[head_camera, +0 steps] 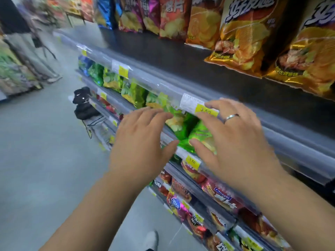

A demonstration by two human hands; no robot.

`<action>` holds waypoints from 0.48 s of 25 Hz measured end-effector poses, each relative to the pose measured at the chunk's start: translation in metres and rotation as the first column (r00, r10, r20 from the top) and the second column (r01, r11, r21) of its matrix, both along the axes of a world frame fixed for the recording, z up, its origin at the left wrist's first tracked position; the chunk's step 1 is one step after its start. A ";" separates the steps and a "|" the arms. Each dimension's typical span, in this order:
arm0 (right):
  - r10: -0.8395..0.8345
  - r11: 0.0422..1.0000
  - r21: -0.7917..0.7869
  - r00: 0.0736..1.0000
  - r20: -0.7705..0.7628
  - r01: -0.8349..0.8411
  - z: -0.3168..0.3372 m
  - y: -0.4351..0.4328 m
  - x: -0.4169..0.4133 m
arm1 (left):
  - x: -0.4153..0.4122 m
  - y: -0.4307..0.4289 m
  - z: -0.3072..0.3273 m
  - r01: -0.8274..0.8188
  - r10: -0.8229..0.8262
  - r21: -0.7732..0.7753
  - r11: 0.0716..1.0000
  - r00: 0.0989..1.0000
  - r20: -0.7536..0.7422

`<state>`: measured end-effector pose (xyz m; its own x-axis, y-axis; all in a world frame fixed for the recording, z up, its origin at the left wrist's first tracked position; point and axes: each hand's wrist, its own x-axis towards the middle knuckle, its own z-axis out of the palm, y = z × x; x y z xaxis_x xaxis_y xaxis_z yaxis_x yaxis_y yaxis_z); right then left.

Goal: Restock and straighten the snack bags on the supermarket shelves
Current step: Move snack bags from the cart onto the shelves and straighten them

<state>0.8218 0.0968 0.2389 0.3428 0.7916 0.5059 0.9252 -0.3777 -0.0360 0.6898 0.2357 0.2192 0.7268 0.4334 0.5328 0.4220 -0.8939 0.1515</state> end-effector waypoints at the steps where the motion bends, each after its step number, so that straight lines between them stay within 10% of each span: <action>1: 0.051 0.999 -0.014 0.999 0.000 -0.051 -0.006 0.001 -0.008 | -0.017 -0.007 -0.005 -0.063 0.063 -0.007 0.998 0.998 -0.014; 12: 0.616 0.761 -0.158 0.777 -0.127 -0.629 -0.076 0.033 -0.177 | -0.246 -0.113 -0.063 -0.741 0.702 -0.114 0.662 0.666 -0.252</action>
<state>0.6448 0.1299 0.1629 -0.2320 0.9161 0.3269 0.9568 0.2755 -0.0930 0.4439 0.1226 0.1560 0.2093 0.9371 0.2794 0.9565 -0.2556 0.1407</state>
